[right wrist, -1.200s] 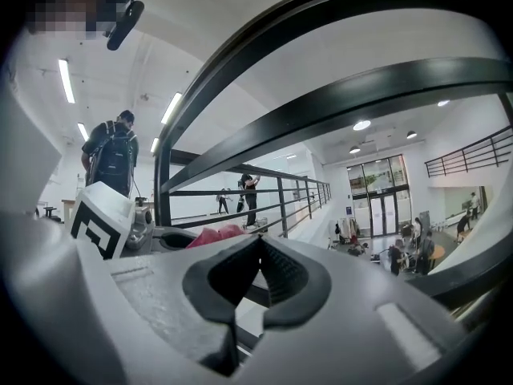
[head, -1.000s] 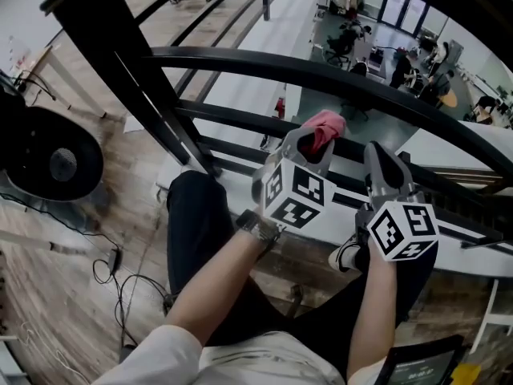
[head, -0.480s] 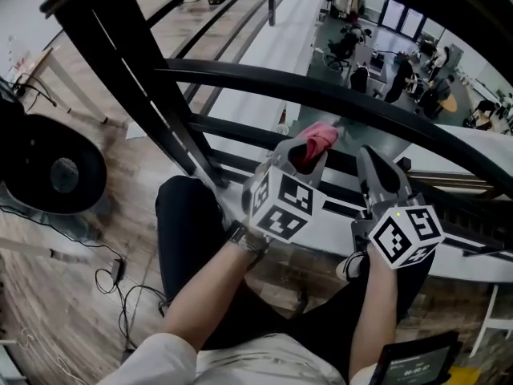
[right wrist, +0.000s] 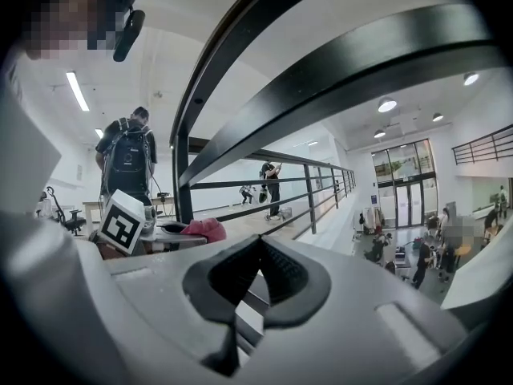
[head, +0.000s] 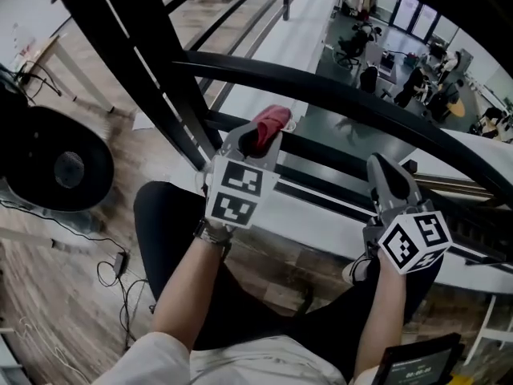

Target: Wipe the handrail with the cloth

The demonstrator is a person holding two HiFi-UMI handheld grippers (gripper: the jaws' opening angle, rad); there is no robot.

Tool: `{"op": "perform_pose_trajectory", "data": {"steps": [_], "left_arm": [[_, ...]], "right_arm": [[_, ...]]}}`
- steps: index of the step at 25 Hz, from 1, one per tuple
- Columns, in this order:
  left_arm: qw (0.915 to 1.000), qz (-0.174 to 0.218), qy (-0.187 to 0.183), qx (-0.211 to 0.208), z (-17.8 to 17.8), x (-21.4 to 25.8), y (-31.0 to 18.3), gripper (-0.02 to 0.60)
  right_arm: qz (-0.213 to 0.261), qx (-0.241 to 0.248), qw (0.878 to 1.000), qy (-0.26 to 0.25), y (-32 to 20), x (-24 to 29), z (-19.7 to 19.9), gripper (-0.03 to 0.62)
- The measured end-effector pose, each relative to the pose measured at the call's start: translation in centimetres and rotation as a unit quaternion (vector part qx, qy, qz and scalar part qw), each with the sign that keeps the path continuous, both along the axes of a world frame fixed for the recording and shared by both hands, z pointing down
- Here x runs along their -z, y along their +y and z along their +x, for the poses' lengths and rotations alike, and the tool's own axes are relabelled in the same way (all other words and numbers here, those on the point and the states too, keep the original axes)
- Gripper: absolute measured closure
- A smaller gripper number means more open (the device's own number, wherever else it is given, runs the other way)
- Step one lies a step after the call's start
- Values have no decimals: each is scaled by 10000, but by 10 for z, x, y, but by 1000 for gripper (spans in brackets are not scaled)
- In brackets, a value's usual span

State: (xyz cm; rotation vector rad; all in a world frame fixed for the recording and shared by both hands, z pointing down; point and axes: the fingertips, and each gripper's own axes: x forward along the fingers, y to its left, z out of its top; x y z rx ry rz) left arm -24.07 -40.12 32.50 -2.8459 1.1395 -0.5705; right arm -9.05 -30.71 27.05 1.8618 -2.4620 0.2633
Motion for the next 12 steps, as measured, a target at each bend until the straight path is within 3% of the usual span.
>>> {"op": "perform_pose_trajectory", "data": {"steps": [5,12], "left_arm": [[9981,-72,44,611,-53,-5,-30,515],[9929,113,35,1188,-91,-4,-47,515]], "right_arm": [[-5,136,9999,41,-8,-3,-10,592],[45,128,9999,-60,-11,1,-11,592]]}}
